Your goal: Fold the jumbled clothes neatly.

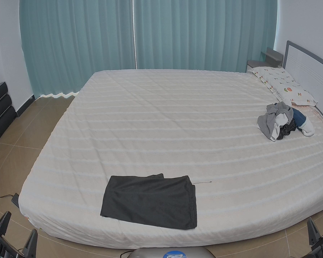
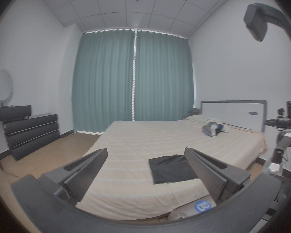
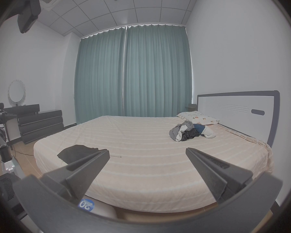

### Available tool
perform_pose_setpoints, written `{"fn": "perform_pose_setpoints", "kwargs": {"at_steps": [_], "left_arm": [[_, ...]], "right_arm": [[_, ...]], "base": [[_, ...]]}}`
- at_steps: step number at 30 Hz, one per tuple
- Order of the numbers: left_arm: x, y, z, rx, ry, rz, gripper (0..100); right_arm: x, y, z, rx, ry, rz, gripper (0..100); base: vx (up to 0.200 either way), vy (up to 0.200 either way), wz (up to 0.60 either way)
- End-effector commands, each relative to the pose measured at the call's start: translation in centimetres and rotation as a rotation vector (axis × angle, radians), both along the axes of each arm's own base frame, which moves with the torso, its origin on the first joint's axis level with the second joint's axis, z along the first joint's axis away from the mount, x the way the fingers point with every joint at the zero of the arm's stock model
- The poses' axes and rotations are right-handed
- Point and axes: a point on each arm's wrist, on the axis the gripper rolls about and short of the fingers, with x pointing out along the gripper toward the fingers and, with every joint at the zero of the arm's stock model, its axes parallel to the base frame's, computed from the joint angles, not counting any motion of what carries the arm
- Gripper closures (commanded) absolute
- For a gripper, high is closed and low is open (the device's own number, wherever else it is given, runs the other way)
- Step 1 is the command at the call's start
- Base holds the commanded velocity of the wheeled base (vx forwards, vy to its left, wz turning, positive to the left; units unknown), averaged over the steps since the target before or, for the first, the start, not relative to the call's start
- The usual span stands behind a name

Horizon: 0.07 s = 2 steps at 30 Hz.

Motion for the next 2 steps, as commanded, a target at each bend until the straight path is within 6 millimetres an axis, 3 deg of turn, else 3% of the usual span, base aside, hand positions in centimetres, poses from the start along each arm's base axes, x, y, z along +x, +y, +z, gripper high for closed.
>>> {"fn": "perform_pose_setpoints", "kwargs": {"at_steps": [1, 2], "left_arm": [[0.09, 0.29, -0.75, 0.007, 0.042, 0.130, 0], [0.09, 0.29, -0.75, 0.007, 0.042, 0.129, 0]], "right_arm": [[0.03, 0.00, -0.47, -0.001, 0.004, 0.003, 0], [0.03, 0.00, -0.47, -0.001, 0.004, 0.003, 0]], "base": [[0.000, 0.000, 0.00], [0.000, 0.000, 0.00]]}}
